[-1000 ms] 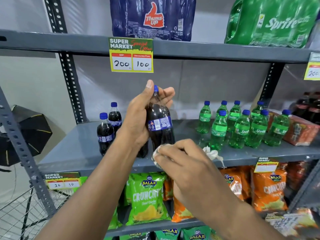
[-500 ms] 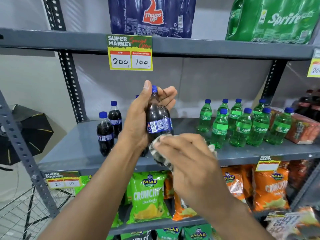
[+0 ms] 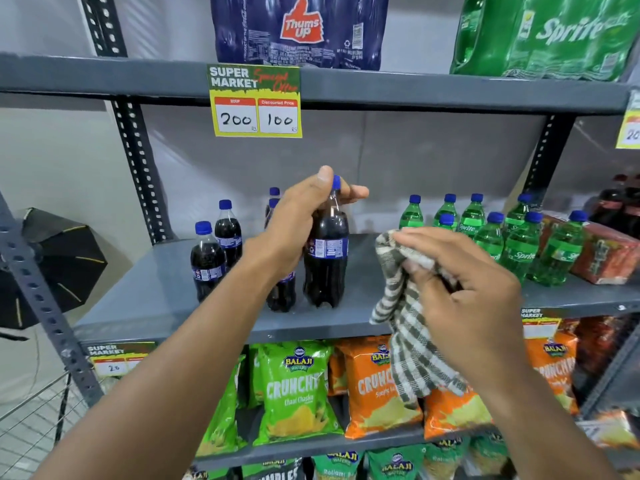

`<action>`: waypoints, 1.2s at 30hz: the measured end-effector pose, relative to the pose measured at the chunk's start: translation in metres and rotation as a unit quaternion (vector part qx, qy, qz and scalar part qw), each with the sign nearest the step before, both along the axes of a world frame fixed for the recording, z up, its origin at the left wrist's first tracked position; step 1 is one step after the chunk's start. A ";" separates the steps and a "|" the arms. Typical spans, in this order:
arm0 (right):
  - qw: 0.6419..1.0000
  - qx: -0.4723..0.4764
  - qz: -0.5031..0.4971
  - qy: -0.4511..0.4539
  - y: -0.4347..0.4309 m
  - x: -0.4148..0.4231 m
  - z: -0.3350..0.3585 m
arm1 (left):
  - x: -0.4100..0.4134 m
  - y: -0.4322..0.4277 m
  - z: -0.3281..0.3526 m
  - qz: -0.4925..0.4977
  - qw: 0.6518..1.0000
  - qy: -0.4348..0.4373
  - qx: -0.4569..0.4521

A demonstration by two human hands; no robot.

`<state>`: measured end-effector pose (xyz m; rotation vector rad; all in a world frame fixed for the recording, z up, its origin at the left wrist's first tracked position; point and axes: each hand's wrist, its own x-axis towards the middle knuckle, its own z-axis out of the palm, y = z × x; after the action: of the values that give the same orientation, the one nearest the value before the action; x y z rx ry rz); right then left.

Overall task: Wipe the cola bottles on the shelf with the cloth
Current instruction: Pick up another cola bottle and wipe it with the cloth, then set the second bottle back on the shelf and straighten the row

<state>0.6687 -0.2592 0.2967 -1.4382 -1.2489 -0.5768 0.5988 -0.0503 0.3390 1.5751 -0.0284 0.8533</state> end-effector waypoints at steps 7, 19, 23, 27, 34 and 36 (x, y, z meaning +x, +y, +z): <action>0.999 0.001 -0.037 0.005 -0.024 0.026 -0.019 | 0.034 0.031 -0.023 0.060 0.971 0.138 0.184; 0.997 -0.024 -0.056 0.042 -0.039 0.035 -0.048 | 0.072 0.036 -0.072 0.165 0.961 0.200 0.100; 0.998 -0.021 -0.048 0.044 -0.037 0.036 -0.051 | 0.074 0.040 -0.077 0.163 0.965 0.194 0.068; 0.998 -0.021 -0.034 0.052 -0.035 0.038 -0.053 | 0.072 0.041 -0.076 0.154 0.970 0.183 0.041; 0.997 -0.039 -0.016 0.058 -0.028 0.034 -0.055 | 0.073 0.042 -0.080 0.190 0.952 0.213 0.114; 0.997 -0.040 -0.013 0.062 -0.026 0.034 -0.054 | 0.071 0.044 -0.078 0.168 0.955 0.217 0.111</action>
<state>0.7030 -0.2854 0.2425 -1.5357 -1.1686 -0.4516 0.6701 -0.0064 0.2608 1.9877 0.4855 0.7630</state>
